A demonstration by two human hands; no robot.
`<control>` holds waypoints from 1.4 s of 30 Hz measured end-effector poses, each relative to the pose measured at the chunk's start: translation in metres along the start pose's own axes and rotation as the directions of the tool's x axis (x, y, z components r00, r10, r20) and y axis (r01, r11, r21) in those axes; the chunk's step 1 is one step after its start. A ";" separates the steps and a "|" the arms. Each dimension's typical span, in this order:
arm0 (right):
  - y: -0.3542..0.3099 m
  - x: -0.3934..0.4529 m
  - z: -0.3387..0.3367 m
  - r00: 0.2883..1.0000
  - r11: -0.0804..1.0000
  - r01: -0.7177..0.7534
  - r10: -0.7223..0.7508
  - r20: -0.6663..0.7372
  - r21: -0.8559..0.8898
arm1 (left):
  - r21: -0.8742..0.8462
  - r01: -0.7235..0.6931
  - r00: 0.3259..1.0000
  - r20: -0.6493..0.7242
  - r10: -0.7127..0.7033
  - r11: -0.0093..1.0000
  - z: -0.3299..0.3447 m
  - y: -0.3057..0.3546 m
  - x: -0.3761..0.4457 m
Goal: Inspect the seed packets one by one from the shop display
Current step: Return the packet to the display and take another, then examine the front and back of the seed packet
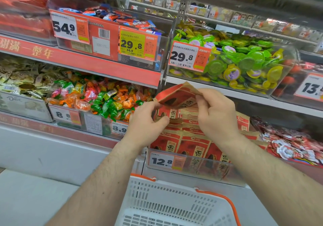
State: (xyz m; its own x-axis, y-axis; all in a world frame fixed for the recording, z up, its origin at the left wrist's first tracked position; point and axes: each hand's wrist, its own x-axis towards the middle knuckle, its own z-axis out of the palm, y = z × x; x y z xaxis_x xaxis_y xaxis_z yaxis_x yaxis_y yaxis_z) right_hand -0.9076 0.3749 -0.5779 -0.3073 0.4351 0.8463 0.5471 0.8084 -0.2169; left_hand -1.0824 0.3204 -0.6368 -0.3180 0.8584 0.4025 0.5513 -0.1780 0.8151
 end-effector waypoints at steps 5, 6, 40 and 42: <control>-0.019 -0.009 -0.005 0.962 0.941 -0.268 0.274 0.001 0.206 | -0.136 -0.087 0.973 -0.224 0.055 0.987 -0.012 0.010 -0.007; -0.023 -0.010 -0.006 0.950 0.921 -0.304 0.311 0.008 0.243 | -0.154 -0.107 0.965 -0.256 0.065 0.982 -0.015 0.012 -0.008; -0.011 -0.121 -0.058 0.650 0.587 -0.741 0.510 0.563 0.325 | -0.170 0.225 0.849 0.518 -0.107 0.959 0.017 0.006 -0.082; -0.011 -0.123 -0.061 0.648 0.609 -0.735 0.502 0.573 0.298 | -0.179 0.139 0.857 0.514 -0.028 0.974 0.019 0.006 -0.085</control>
State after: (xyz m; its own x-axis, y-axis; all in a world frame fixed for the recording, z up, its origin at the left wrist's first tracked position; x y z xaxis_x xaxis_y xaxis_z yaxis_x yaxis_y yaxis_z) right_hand -0.8280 0.2881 -0.6502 -0.3709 0.9146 0.1608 0.3272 0.2908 -0.8991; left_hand -1.0375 0.2554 -0.6744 0.1087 0.9882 0.1078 0.3550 -0.1399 0.9243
